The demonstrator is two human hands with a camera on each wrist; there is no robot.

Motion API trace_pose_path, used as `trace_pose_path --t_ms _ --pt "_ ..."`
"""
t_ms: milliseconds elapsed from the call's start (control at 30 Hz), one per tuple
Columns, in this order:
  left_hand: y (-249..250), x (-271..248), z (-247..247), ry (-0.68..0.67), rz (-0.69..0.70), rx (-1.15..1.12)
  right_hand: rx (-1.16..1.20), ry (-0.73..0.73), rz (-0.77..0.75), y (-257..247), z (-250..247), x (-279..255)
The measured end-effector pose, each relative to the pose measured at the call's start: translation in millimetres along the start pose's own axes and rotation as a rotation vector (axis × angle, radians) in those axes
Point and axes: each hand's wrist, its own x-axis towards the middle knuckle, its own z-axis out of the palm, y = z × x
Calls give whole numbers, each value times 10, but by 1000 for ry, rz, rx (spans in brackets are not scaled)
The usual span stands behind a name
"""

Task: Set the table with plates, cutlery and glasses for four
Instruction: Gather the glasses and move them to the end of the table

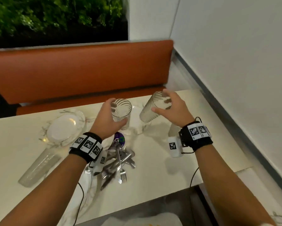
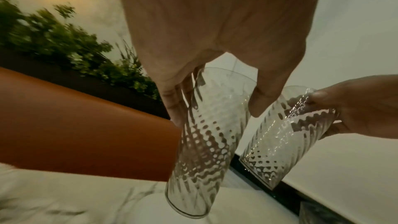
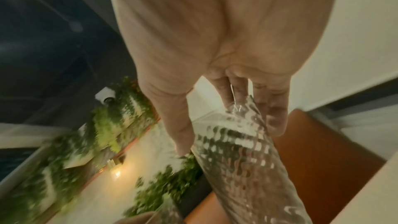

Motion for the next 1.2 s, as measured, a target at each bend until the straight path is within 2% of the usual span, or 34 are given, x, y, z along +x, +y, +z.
trace_pose_path --t_ms 133,233,400,533,800,933,1200 --pt "608 757 601 -41 -31 -8 -77 117 115 612 -646 604" --pt "907 1282 1115 -85 -77 -14 -148 86 193 1213 -922 994" --pt "1119 1963 1968 -166 -193 14 -231 -20 315 2188 -1061 1430" --pt "1119 2293 2531 -247 -264 62 -252 -40 356 2697 -1051 1617" --pt "1299 2766 3252 -350 -252 159 -279 93 332 3052 -1276 2078" --pt "1393 2881 3501 -373 -234 170 -301 74 299 3174 -1373 2233" --pt "1480 2938 3737 -332 -183 162 -404 56 259 3256 -1434 2377"
